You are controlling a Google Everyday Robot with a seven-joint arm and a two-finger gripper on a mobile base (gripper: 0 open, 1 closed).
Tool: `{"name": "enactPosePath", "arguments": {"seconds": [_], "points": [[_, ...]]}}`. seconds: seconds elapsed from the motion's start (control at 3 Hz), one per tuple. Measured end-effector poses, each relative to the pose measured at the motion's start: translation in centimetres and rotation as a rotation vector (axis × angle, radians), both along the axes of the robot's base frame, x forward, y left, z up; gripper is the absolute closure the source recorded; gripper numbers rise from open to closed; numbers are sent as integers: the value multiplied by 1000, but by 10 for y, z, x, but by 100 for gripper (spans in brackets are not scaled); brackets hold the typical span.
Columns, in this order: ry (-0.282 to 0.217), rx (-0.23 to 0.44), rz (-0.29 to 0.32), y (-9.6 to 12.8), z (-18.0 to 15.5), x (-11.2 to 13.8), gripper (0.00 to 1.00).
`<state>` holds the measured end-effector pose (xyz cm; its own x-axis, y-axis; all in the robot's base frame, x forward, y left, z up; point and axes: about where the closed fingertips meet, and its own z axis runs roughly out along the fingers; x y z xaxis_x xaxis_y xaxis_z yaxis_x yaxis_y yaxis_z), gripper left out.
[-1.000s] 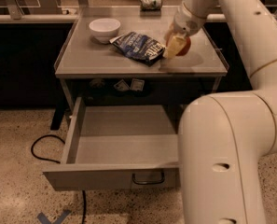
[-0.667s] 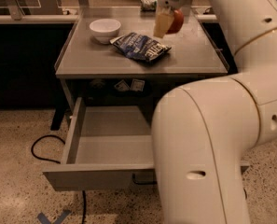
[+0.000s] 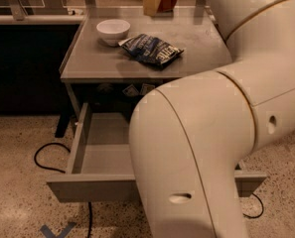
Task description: Place apple into top drawer
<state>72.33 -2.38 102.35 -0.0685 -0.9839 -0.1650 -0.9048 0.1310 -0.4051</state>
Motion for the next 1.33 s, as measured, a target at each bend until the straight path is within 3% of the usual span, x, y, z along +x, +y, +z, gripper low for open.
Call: {"name": "enactPosePath", "arguments": {"seconds": [0.33, 0.67, 1.0, 1.33], "points": [[-2, 17, 9, -1, -4, 5, 100], [-67, -21, -54, -28, 41, -11, 100], [-178, -66, -164, -71, 104, -39, 100], [-211, -59, -166, -71, 108, -31, 100]]}}
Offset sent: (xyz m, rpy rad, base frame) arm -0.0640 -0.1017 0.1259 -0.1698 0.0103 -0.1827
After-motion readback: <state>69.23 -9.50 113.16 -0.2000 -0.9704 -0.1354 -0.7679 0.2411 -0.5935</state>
